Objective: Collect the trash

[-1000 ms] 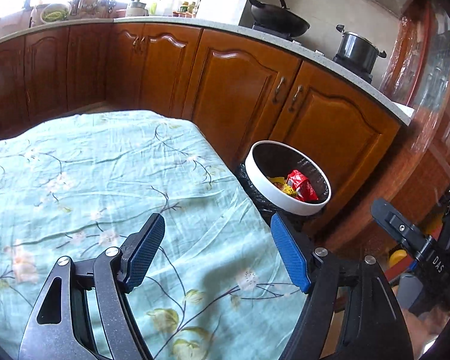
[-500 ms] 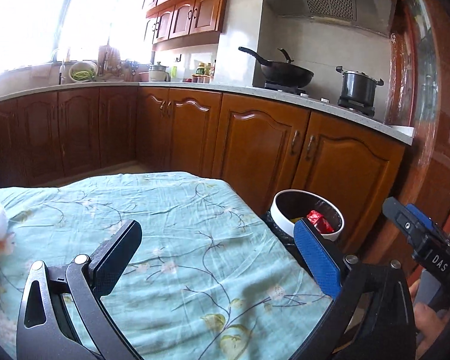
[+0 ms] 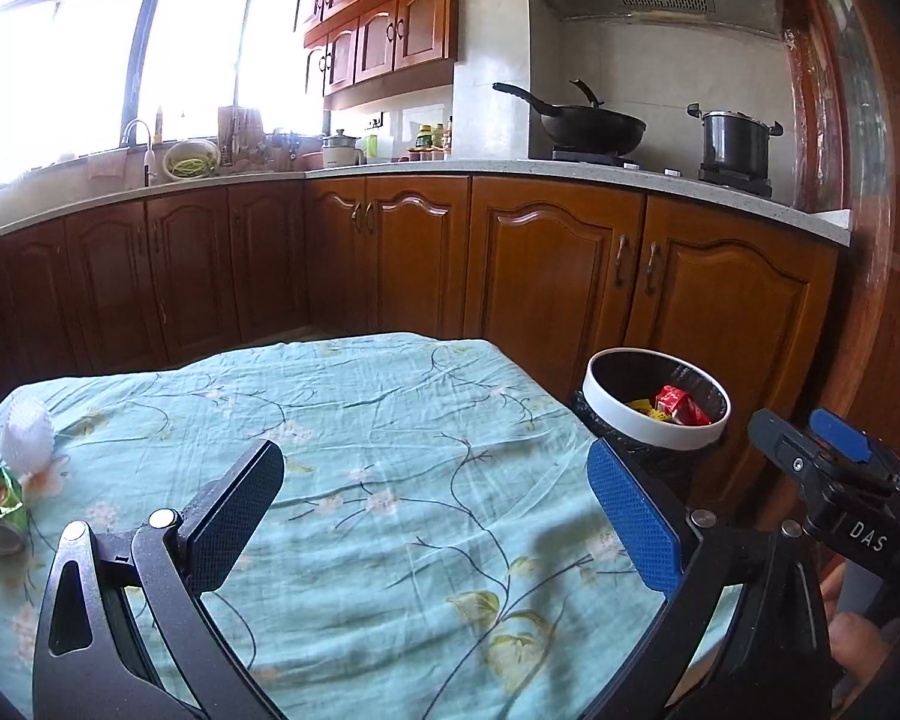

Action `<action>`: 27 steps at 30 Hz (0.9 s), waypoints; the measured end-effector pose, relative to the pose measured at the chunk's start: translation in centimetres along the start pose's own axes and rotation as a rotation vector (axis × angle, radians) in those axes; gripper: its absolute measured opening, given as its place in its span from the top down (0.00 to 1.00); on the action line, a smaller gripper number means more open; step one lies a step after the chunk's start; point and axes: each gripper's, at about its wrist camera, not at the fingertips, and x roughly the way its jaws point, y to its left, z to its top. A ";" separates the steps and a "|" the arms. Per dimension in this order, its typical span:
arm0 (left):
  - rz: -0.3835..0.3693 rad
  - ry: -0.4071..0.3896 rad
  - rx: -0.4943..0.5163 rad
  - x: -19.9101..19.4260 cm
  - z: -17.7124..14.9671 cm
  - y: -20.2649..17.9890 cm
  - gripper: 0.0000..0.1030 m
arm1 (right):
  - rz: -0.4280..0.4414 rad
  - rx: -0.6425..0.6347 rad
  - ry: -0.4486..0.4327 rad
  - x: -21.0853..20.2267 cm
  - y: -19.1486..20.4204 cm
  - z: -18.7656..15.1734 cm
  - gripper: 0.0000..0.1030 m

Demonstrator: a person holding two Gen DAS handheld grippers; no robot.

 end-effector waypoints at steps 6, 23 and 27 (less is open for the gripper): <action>0.022 0.012 0.019 0.0 -0.1 -0.2 0.00 | 0.005 -0.007 0.018 0.1 0.3 -0.1 0.00; 0.044 0.028 0.020 0.0 -0.1 0.1 0.00 | 0.025 -0.015 0.019 -0.1 0.7 0.1 0.00; 0.044 0.028 0.020 -0.1 0.0 0.0 0.00 | 0.028 -0.018 0.017 -0.2 0.8 0.2 0.00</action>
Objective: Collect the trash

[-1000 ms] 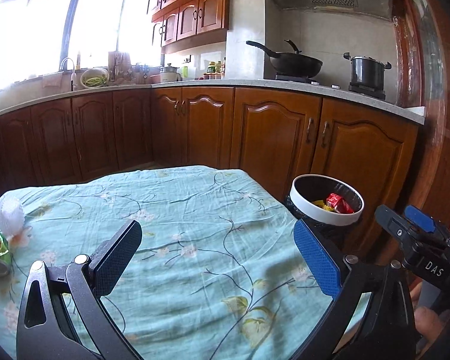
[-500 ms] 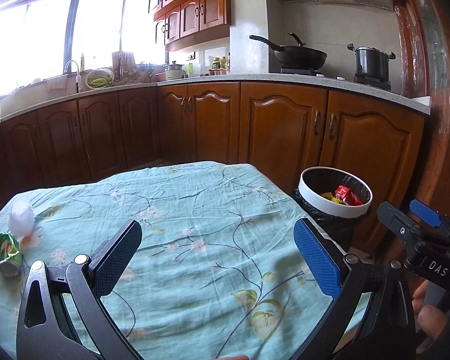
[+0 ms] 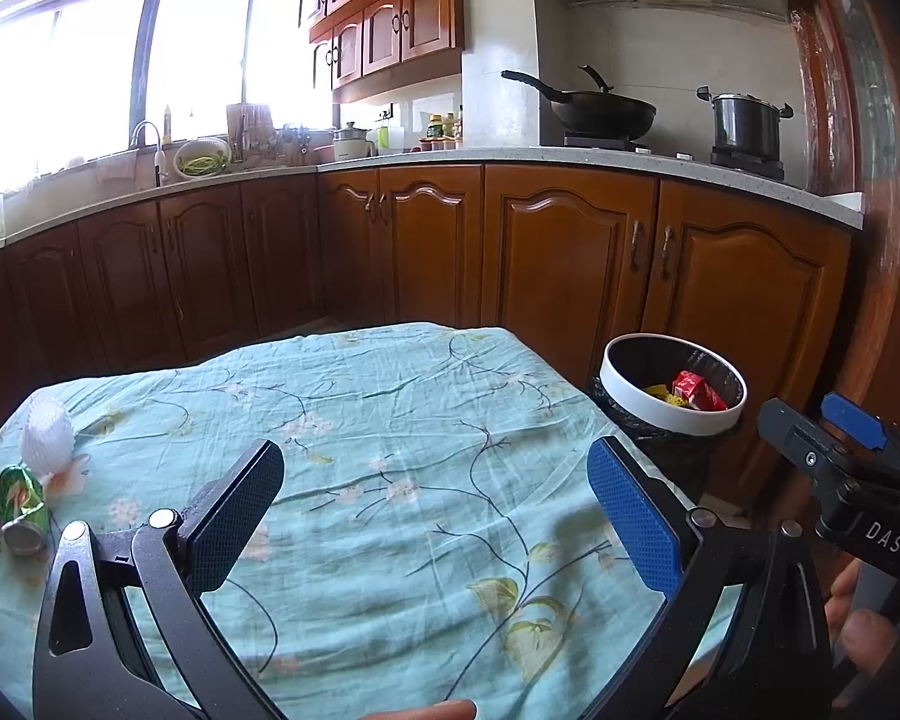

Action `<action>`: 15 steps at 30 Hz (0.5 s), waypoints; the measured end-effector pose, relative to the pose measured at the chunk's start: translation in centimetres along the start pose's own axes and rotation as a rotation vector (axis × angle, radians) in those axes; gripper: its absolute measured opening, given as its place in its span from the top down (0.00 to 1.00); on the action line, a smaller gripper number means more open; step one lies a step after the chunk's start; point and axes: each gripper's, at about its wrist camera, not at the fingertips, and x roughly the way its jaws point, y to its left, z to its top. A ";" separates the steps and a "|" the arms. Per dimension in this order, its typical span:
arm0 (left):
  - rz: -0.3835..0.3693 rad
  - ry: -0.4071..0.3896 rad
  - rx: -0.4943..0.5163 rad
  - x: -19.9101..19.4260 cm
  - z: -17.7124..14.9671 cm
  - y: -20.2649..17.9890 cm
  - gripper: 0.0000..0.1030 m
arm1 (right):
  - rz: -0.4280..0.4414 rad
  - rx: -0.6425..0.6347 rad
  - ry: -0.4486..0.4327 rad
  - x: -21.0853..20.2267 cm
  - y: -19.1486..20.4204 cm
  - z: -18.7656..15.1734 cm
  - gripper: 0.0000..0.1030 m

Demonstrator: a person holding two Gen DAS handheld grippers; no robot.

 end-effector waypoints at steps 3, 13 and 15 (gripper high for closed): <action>-0.001 0.002 -0.002 0.0 0.0 -0.1 0.00 | 0.003 -0.001 0.002 0.1 0.0 0.1 0.00; -0.008 0.003 -0.001 -0.1 0.1 -0.2 0.00 | 0.009 0.000 0.007 0.1 -0.1 0.0 0.00; -0.005 0.001 0.001 -0.2 0.1 -0.3 0.00 | 0.009 -0.001 0.007 0.1 -0.1 0.0 0.00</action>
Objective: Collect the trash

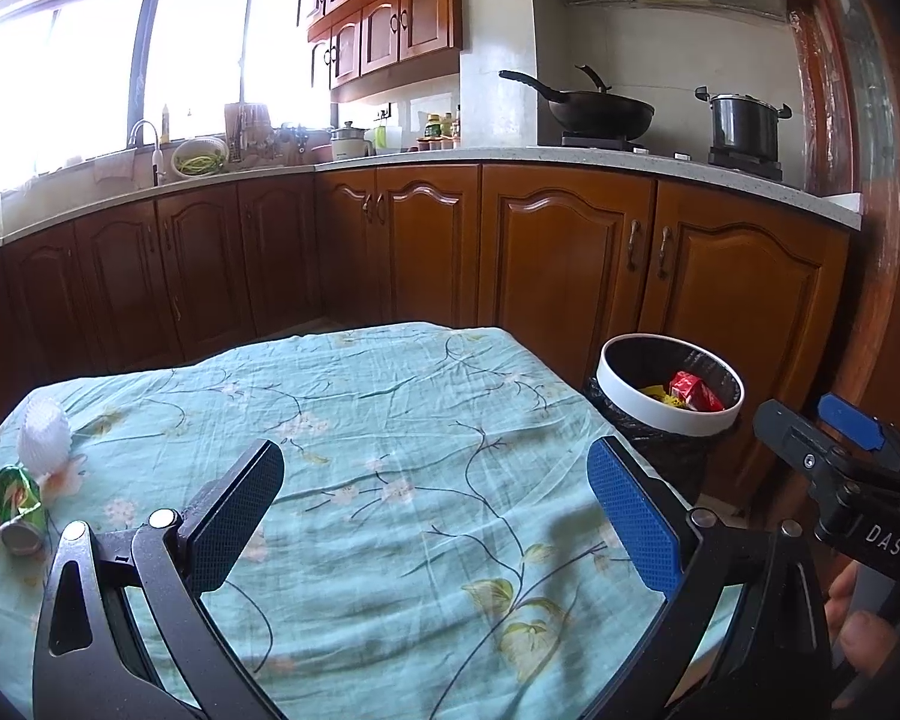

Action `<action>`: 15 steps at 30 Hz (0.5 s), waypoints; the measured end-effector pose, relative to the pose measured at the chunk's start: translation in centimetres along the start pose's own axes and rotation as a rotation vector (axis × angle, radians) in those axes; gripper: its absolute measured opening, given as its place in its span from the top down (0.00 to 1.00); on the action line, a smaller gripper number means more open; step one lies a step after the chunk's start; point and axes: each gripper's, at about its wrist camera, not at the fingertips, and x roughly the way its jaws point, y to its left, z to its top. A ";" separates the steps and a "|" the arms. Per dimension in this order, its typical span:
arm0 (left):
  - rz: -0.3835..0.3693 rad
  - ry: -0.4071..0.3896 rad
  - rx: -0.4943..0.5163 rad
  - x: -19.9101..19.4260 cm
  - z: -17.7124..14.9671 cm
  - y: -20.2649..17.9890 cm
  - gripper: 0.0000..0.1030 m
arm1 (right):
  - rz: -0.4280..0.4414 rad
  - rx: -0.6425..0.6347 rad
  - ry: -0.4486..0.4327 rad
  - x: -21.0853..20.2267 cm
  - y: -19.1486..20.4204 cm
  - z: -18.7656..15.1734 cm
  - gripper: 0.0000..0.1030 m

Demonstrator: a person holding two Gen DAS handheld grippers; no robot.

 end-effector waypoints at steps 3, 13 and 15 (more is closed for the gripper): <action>-0.001 0.001 0.000 0.0 0.0 -0.1 0.00 | 0.003 0.002 0.003 0.1 -0.1 -0.1 0.00; -0.004 0.001 0.002 -0.1 0.0 -0.3 0.00 | 0.007 0.003 0.009 0.4 -0.2 -0.1 0.00; -0.004 0.002 0.001 -0.1 -0.1 -0.3 0.00 | 0.008 0.003 0.011 0.4 -0.1 -0.1 0.00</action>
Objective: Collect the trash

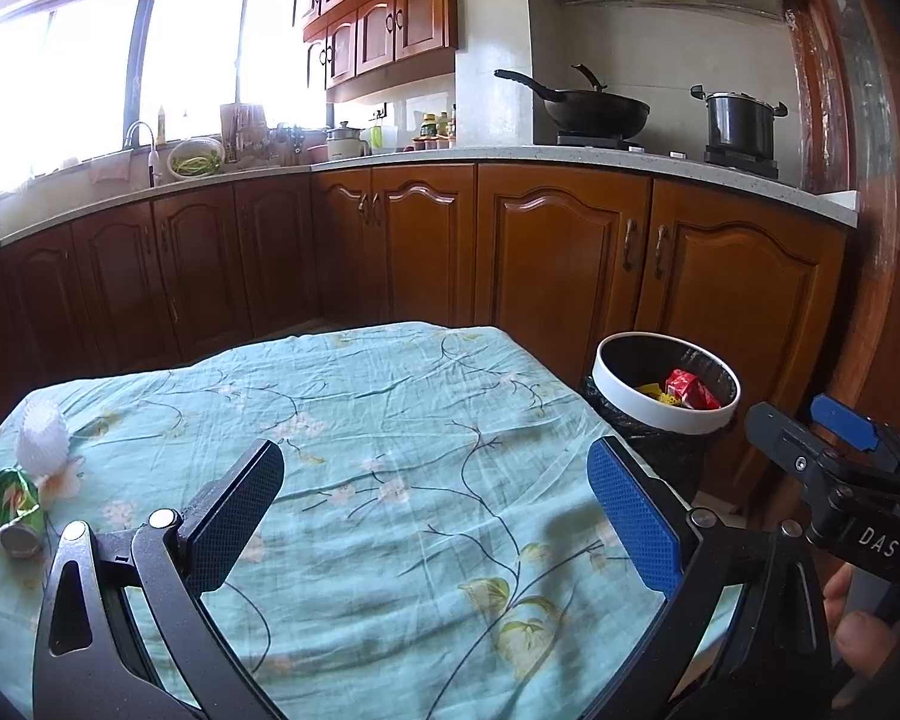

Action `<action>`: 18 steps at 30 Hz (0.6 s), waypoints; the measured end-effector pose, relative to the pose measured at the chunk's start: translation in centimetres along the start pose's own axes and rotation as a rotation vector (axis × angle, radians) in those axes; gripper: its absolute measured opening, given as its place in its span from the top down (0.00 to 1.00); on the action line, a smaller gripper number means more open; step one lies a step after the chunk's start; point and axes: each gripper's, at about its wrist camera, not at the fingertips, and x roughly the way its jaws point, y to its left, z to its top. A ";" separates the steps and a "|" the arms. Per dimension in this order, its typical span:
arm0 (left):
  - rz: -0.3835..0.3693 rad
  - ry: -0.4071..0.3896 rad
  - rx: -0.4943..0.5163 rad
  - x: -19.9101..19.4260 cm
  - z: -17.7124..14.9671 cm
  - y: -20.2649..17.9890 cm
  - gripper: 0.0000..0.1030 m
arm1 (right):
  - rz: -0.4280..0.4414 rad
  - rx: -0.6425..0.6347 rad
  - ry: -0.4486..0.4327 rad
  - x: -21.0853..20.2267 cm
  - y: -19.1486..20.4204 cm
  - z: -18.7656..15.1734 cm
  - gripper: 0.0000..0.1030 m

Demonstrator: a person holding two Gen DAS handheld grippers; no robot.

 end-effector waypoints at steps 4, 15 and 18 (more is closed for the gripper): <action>0.000 0.001 0.000 0.0 0.0 0.0 0.00 | 0.001 0.001 0.002 0.1 0.0 -0.1 0.00; 0.002 0.007 0.000 0.1 -0.1 -0.1 0.00 | 0.011 -0.002 0.007 0.2 0.2 0.0 0.00; 0.001 0.008 0.001 0.2 -0.2 -0.1 0.00 | 0.011 -0.003 0.007 0.2 0.2 0.0 0.00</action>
